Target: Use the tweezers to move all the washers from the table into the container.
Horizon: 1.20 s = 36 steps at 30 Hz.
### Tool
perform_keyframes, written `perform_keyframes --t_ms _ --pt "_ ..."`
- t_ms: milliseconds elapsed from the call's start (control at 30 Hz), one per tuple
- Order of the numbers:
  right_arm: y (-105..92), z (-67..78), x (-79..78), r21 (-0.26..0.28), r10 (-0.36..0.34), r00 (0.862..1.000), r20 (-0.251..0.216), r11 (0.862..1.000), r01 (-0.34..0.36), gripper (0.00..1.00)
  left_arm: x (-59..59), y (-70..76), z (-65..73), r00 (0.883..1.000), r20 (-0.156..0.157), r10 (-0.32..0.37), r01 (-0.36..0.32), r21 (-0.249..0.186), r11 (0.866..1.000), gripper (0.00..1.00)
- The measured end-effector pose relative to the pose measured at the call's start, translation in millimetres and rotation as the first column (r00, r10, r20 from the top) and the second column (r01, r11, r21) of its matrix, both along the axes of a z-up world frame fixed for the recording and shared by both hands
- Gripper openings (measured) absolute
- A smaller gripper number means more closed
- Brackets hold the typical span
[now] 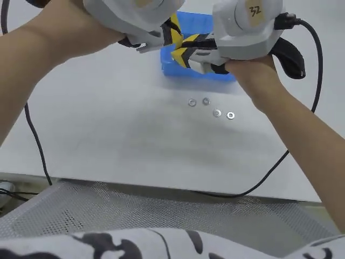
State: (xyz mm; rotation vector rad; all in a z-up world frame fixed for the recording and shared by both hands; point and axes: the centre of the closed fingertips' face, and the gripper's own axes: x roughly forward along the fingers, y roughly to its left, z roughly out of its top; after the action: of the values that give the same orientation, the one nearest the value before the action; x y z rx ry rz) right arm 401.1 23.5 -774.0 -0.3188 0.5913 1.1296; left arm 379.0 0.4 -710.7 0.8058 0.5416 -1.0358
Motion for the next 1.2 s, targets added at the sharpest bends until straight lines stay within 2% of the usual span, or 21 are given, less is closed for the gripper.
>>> perform_keyframes --t_ms 167,467,633,733,867,900,1000,1200 --pt "-1.1 12.2 -3.3 0.012 0.006 0.999 0.037 1.0 -0.006 0.07 -5.5 -1.1 10.4 1.0 0.005 -0.004 0.004 -0.011 1.0 0.0" --pt "-9.1 44.2 -23.1 0.053 -0.003 0.997 0.076 0.999 -0.001 0.08 -26.6 -4.7 38.1 0.999 0.04 -0.025 0.026 -0.039 0.999 0.0" --pt "-11.4 54.7 -36.2 0.074 -0.002 0.997 0.075 0.997 -0.003 0.08 -38.0 -7.0 46.7 0.999 0.032 -0.02 0.022 -0.064 0.998 0.0" --pt "-12.3 57.1 -48.2 0.076 0.005 0.997 0.082 0.997 -0.011 0.1 -47.7 -8.8 47.0 1.0 0.021 -0.023 0.025 -0.071 0.997 0.0" --pt "-12.0 58.3 -64.2 0.086 0.03 0.997 0.072 0.996 -0.036 0.07 -60.5 -12.5 45.5 0.999 0.013 -0.038 0.039 -0.081 0.996 0.0" --pt "-12.4 55.6 -69.4 0.075 0.042 0.997 0.07 0.996 -0.047 0.07 -63.8 -13.8 43.6 0.999 -0.001 -0.045 0.045 -0.082 0.996 0.0" --pt "-13.7 51.1 -78.6 0.05 0.06 0.995 0.079 0.997 -0.064 0.06 -69.9 -15.2 38.9 0.998 -0.017 -0.059 0.058 -0.078 0.995 0.0" --pt "-16.2 46.7 -84.8 0.053 0.056 0.997 0.056 0.997 -0.059 0.06 -73.8 -18.7 33.9 0.997 -0.037 -0.06 0.057 -0.083 0.995 0.0"
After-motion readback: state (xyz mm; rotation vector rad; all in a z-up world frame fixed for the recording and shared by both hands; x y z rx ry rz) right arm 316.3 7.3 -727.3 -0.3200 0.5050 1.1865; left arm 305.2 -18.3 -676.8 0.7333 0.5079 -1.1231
